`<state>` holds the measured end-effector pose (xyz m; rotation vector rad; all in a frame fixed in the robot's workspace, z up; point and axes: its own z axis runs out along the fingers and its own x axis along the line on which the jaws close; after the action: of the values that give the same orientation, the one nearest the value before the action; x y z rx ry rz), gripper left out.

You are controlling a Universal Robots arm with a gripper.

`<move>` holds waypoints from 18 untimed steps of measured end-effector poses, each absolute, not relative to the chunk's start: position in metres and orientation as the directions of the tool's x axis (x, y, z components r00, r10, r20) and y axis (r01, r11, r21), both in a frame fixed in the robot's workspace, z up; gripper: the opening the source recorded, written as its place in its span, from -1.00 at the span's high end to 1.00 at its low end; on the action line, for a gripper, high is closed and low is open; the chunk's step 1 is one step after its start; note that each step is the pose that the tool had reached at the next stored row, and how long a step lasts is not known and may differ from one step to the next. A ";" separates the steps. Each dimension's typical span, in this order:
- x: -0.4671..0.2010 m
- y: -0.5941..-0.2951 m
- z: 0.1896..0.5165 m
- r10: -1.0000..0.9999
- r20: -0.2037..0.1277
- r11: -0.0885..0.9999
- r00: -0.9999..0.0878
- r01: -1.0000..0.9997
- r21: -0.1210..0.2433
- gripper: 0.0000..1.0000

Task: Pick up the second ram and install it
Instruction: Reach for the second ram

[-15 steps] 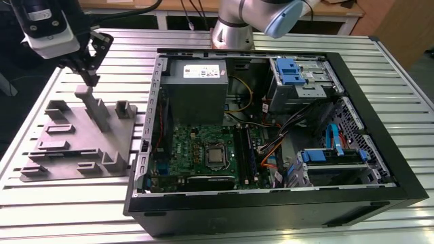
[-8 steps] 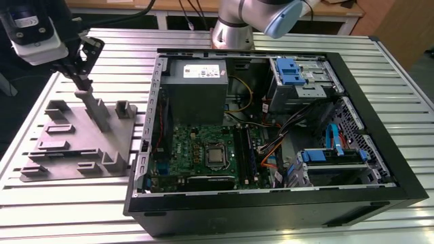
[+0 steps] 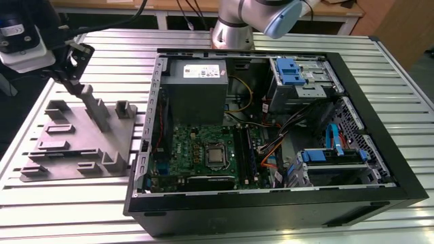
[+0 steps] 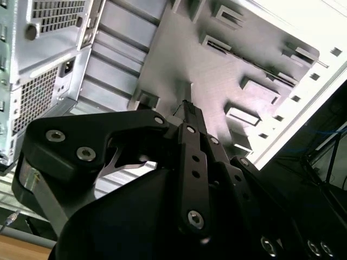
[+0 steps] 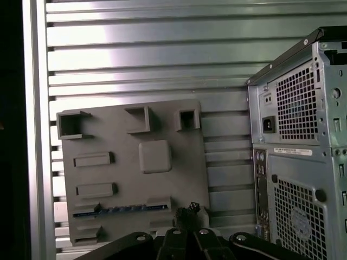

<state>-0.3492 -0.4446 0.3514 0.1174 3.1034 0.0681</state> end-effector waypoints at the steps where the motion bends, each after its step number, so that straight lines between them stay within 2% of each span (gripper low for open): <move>1: -0.351 -0.445 0.350 0.076 -0.033 0.996 -0.997 0.075 0.045 0.80; 18: -0.378 -0.457 0.325 0.076 -0.033 0.996 -0.997 0.075 0.045 0.80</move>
<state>-0.3776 -0.4568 0.3251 0.1173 3.1034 0.0680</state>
